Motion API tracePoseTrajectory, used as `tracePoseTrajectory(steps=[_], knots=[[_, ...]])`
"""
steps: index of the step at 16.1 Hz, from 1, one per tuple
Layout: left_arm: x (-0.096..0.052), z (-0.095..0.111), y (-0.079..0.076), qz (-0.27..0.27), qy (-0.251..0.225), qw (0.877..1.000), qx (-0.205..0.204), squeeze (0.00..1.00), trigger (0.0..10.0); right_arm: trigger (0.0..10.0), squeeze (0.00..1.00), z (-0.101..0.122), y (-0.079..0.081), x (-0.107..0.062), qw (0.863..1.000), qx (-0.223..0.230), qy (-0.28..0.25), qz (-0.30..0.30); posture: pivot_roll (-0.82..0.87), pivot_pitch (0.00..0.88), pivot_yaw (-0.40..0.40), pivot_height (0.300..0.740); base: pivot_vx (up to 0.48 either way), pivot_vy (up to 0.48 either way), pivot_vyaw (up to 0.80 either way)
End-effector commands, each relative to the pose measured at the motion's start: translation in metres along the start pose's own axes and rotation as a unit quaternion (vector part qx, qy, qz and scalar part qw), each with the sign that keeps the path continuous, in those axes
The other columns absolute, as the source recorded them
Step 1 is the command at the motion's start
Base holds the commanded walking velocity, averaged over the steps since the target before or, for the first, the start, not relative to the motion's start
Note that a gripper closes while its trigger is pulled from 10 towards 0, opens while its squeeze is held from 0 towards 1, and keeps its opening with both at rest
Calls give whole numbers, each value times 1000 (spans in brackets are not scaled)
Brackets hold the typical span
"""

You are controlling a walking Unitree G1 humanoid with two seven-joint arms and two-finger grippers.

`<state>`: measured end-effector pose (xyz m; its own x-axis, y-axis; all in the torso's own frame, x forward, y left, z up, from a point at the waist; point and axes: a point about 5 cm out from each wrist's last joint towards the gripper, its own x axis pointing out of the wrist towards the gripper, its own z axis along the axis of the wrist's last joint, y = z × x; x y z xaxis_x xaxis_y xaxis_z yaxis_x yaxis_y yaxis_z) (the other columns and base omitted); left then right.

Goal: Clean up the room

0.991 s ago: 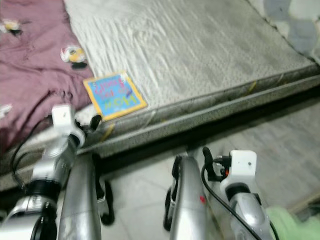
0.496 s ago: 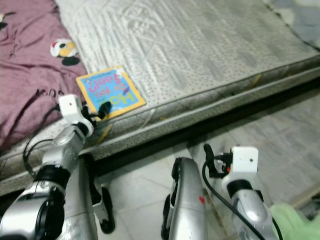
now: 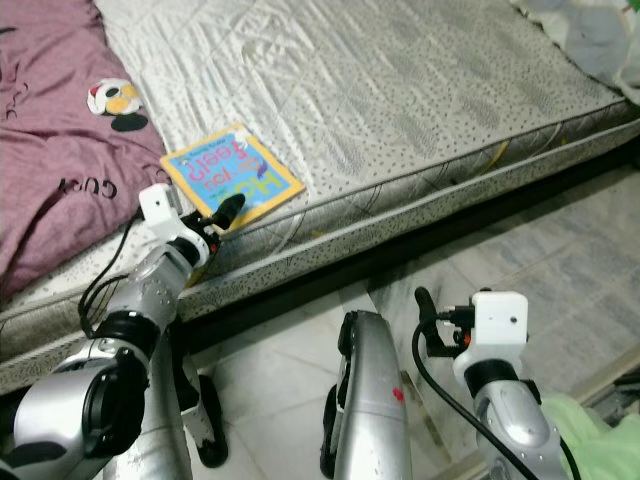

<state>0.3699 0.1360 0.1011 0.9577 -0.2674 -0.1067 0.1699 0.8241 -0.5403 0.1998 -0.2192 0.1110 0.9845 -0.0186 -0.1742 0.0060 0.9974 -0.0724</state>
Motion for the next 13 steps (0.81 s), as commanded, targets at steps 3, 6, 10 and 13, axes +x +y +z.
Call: tracePoseTrajectory(steps=[3, 6, 10, 13], knots=[[1, -3, -1, -8, 4, 1000, -18, 0, 0, 10000, 0, 0, -5, -3, 1000, -7, 8, -8, -306, 262, -86, 510, 0, 0, 0], [0, -2, 4, -4, 0, 1000, -22, 0, 0, 10000, 0, 0, -3, -2, 1000, -5, 8, -6, -301, 258, -84, 510, 0, 0, 0], [0, 0, 5, -1, -6, 1000, -22, 0, 0, 10000, 0, 0, -3, 0, 1000, -4, 5, -6, -299, 254, -82, 510, 0, 0, 0], [-1, 1, 7, 2, -12, 1000, -17, 0, 0, 10000, 0, 4, 8, -2, 998, 34, -8, 46, -298, 250, -82, 510, 0, 0, 0]])
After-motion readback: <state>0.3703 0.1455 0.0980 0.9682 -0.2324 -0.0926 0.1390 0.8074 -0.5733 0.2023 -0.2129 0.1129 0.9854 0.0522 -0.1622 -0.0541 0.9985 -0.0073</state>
